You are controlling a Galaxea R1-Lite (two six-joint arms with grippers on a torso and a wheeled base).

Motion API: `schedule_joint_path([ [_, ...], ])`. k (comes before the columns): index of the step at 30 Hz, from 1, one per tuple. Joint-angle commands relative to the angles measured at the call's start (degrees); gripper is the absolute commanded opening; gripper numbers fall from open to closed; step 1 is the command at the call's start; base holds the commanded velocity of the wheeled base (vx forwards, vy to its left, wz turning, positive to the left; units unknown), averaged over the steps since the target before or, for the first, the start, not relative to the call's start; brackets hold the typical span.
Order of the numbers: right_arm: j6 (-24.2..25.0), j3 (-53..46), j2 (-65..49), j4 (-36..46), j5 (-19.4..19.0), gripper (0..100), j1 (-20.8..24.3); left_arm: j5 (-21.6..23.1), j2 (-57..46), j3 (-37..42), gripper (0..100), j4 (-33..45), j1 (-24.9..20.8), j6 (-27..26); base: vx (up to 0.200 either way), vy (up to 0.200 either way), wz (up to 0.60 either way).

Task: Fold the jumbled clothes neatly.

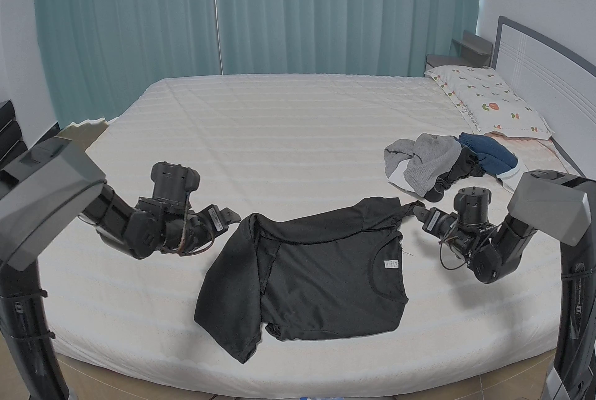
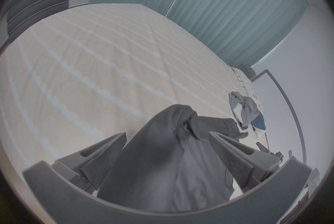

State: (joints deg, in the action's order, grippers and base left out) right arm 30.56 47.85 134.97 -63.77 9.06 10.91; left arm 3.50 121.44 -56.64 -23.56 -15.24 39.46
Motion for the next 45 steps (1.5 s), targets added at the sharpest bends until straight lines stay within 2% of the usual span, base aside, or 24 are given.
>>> schedule_joint_path([
  [1,2.13,-17.79,-11.05,-5.31,-7.74,100,-0.01,7.14,-14.83,15.77,100,-0.43,1.97,-4.92,0.000,0.000,0.00],
  [6,2.22,-30.45,-9.82,-15.60,-11.52,100,0.08,7.84,-15.97,24.73,100,-0.69,-0.93,-5.45,0.000,0.000,0.00],
  [11,2.57,-35.19,-6.92,-21.66,-12.66,100,0.08,7.22,-14.74,28.42,100,-0.69,-4.89,-4.66,0.000,0.000,0.00],
  [15,2.57,-36.95,-4.54,-24.74,-12.57,100,0.08,5.73,-12.19,30.53,100,-3.33,-9.37,0.62,0.000,0.000,0.00],
  [17,2.66,-37.74,-3.67,-25.00,-12.66,100,0.16,3.27,-10.35,31.94,100,-6.93,-11.30,2.99,0.000,0.000,0.00],
  [22,3.80,-38.09,-3.05,-25.88,-12.66,100,0.52,-3.67,-7.27,36.51,100,-17.57,-15.00,3.52,0.000,0.000,0.00],
  [29,4.77,-38.36,-2.96,-25.88,-12.40,100,2.80,-4.11,-7.10,36.77,100,-18.71,-15.61,6.33,0.000,0.000,0.00],
  [36,5.03,-38.27,-3.14,-25.88,-12.05,100,3.33,-3.85,-4.81,35.28,100,-19.06,-16.23,6.33,-0.086,0.000,0.00],
  [45,5.03,-38.18,-3.23,-25.88,-12.05,100,3.77,-6.57,-0.86,32.82,100,-18.54,-17.11,6.24,0.000,0.000,0.00],
])
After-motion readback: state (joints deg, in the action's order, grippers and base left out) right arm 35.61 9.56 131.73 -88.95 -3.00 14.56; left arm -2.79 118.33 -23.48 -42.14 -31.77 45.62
